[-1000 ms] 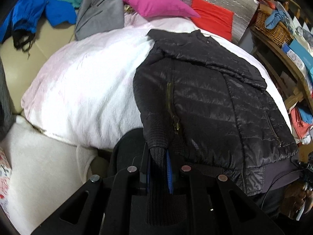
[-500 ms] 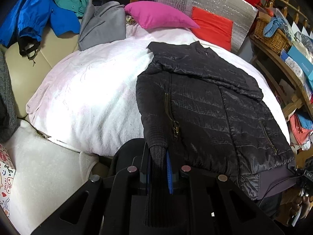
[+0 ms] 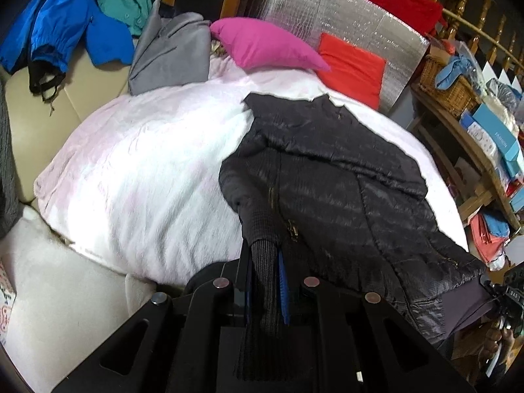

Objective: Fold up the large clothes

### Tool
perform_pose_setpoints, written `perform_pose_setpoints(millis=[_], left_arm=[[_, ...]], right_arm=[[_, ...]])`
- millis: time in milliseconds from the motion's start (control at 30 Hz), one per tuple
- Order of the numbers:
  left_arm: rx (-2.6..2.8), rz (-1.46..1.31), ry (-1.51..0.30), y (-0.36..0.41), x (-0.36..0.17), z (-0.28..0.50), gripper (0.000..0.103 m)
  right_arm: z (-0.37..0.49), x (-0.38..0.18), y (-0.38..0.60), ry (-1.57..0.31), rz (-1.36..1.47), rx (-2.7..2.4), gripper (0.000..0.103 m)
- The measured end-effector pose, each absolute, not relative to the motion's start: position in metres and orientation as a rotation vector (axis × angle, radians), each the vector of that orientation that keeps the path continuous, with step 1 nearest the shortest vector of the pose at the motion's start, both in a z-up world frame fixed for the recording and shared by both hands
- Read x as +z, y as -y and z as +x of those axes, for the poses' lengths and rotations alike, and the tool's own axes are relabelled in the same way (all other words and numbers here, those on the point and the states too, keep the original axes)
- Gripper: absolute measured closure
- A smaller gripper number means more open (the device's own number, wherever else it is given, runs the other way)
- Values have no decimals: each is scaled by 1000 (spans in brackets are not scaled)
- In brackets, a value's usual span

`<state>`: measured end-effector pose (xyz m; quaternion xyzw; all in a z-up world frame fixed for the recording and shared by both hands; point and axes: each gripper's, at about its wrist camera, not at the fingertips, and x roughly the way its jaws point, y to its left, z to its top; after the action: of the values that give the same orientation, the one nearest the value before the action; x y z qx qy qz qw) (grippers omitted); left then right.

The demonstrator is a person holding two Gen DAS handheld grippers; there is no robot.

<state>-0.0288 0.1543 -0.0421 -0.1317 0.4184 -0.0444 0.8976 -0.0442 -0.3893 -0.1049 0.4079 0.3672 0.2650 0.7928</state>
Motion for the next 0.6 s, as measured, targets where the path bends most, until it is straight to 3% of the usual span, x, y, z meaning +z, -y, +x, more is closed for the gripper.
perform_pose_setpoints(millis=[600], left_arm=[[-141,-291,-624,-152,23,36,88]], right_arm=[[26,-12,389,-595,763,616,94]])
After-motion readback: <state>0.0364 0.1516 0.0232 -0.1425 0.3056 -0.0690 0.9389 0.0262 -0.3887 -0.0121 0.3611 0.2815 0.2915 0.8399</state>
